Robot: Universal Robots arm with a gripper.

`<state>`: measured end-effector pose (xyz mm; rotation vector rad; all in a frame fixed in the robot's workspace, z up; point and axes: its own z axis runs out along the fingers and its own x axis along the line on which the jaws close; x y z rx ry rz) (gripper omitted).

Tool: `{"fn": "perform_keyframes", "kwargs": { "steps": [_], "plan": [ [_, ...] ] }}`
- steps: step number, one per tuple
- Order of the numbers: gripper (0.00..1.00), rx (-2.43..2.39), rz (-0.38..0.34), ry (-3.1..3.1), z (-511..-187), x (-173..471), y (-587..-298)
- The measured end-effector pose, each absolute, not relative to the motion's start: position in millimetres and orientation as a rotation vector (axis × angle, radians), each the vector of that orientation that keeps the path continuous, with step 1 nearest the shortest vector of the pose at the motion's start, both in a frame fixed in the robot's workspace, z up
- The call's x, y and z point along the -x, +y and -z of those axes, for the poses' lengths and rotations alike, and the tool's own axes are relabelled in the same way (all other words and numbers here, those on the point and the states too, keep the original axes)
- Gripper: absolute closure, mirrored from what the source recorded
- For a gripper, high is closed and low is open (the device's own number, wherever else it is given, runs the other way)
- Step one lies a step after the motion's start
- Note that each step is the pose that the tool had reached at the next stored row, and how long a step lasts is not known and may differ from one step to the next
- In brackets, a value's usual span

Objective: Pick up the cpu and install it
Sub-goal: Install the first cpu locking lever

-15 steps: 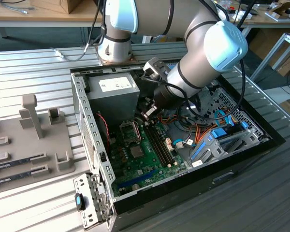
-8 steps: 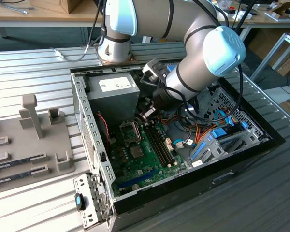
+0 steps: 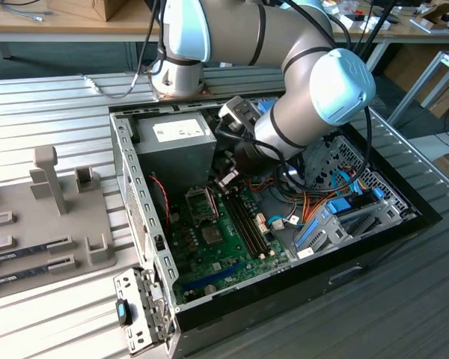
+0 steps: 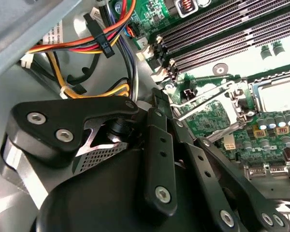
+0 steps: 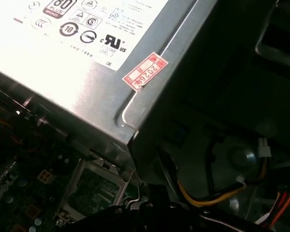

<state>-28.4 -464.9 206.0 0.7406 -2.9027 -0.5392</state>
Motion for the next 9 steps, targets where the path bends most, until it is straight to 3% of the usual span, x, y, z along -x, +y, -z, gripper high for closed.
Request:
{"fn": "perform_keyframes", "kwargs": {
  "steps": [9],
  "plan": [
    [0.89,-0.744,0.539,-2.901,-201.5,29.6,-464.9]
  ]
}}
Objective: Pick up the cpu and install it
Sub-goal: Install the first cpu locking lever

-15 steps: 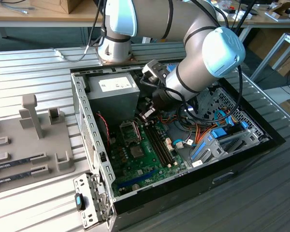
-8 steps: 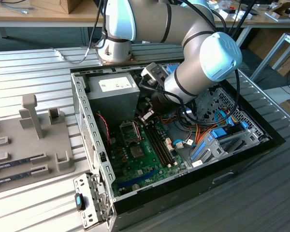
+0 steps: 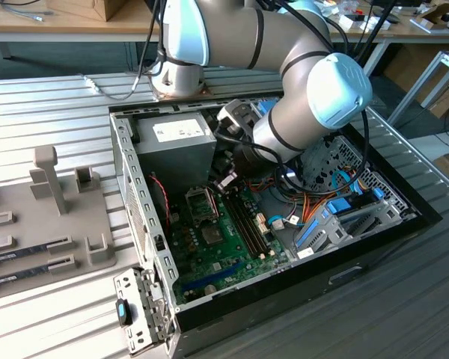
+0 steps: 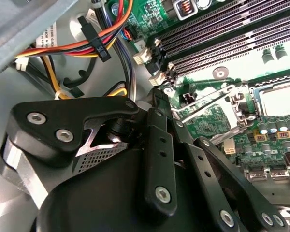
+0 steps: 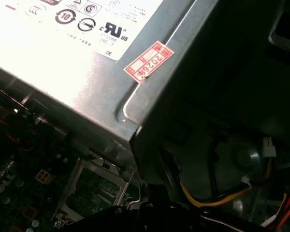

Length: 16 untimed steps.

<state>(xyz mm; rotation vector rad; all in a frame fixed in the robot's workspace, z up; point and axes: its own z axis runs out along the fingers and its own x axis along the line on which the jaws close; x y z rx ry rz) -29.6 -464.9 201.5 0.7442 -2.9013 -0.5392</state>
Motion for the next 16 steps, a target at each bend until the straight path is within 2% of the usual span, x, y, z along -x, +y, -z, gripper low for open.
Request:
{"fn": "perform_keyframes", "kwargs": {
  "steps": [16],
  "plan": [
    [0.89,-0.752,0.542,-2.898,-198.5,34.3,-467.6]
  ]
}}
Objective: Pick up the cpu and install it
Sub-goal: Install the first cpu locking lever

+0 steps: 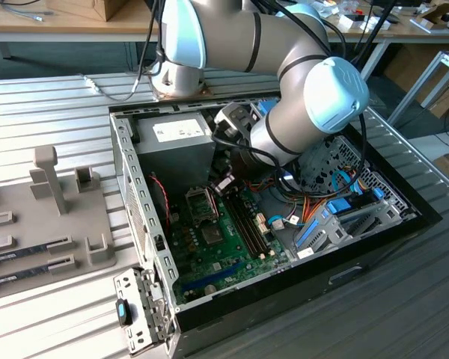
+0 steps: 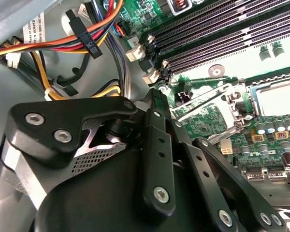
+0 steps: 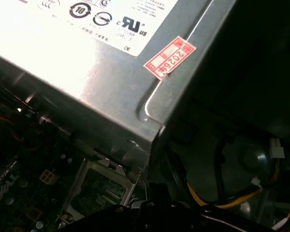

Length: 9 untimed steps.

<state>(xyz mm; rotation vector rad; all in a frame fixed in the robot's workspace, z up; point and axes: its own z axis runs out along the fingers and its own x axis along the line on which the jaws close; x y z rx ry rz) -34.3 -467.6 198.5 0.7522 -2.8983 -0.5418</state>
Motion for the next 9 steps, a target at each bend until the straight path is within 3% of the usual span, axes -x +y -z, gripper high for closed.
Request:
{"fn": "perform_keyframes", "kwargs": {
  "steps": [9],
  "plan": [
    [0.89,-0.762,0.546,-2.895,-198.7,35.2,-473.8]
  ]
}}
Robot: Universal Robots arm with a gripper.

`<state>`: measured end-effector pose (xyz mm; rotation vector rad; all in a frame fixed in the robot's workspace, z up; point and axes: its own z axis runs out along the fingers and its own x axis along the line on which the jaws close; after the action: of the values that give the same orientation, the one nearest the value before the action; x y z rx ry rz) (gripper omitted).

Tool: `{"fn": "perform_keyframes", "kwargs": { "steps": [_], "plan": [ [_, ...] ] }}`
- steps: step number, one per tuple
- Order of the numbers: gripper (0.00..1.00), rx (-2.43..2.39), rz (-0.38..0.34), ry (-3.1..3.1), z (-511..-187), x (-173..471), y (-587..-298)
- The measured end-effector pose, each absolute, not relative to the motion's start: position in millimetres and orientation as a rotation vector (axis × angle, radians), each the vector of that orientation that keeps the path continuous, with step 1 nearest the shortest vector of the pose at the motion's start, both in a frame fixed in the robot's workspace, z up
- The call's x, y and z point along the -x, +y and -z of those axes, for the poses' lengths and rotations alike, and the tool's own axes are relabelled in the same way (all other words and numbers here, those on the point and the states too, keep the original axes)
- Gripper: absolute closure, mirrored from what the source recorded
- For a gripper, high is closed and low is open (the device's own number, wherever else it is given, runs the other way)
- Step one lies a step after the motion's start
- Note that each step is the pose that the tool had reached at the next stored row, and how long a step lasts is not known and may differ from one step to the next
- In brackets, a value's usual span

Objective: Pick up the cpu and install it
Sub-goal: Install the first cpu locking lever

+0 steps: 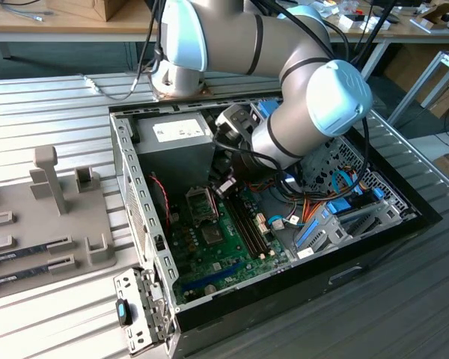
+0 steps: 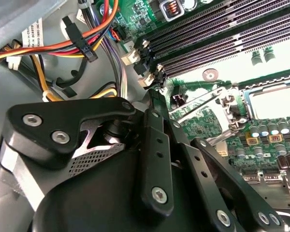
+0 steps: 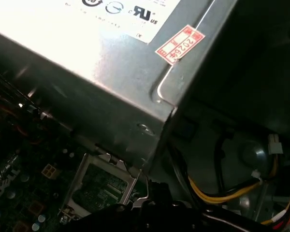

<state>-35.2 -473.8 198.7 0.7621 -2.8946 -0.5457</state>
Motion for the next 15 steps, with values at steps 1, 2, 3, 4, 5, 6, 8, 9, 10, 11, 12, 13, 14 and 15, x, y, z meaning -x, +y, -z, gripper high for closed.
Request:
{"fn": "perform_keyframes", "kwargs": {
  "steps": [1,2,3,4,5,6,8,9,10,11,12,13,14,15],
  "plan": [
    [0.89,-0.763,0.547,-2.894,-198.8,35.2,-474.1],
    [0.89,-0.765,0.548,-2.894,-199.0,35.2,-474.4],
    [0.89,-0.766,0.551,-2.893,-199.2,35.2,-474.7],
    [0.89,-0.767,0.552,-2.893,-199.3,35.2,-475.0],
    [0.89,-0.769,0.555,-2.892,-199.5,35.2,-475.6],
    [0.89,-0.770,0.557,-2.891,-199.7,35.2,-476.1],
    [0.89,-0.772,0.562,-2.891,-200.0,35.2,-477.3],
    [0.89,-0.773,0.564,-2.890,-200.3,35.2,-477.8],
    [0.89,-0.774,0.566,-2.890,-200.5,35.2,-478.4],
    [0.89,-0.775,0.567,-2.890,-200.7,35.2,-478.8],
    [0.89,-0.776,0.569,-2.889,-200.9,35.2,-479.3],
    [0.89,-0.777,0.569,-2.889,-201.1,35.2,-479.6],
    [0.89,-0.777,0.569,-2.889,-201.3,35.2,-479.8],
    [0.89,-0.778,0.570,-2.889,-201.3,35.2,-479.8]
  ]
}}
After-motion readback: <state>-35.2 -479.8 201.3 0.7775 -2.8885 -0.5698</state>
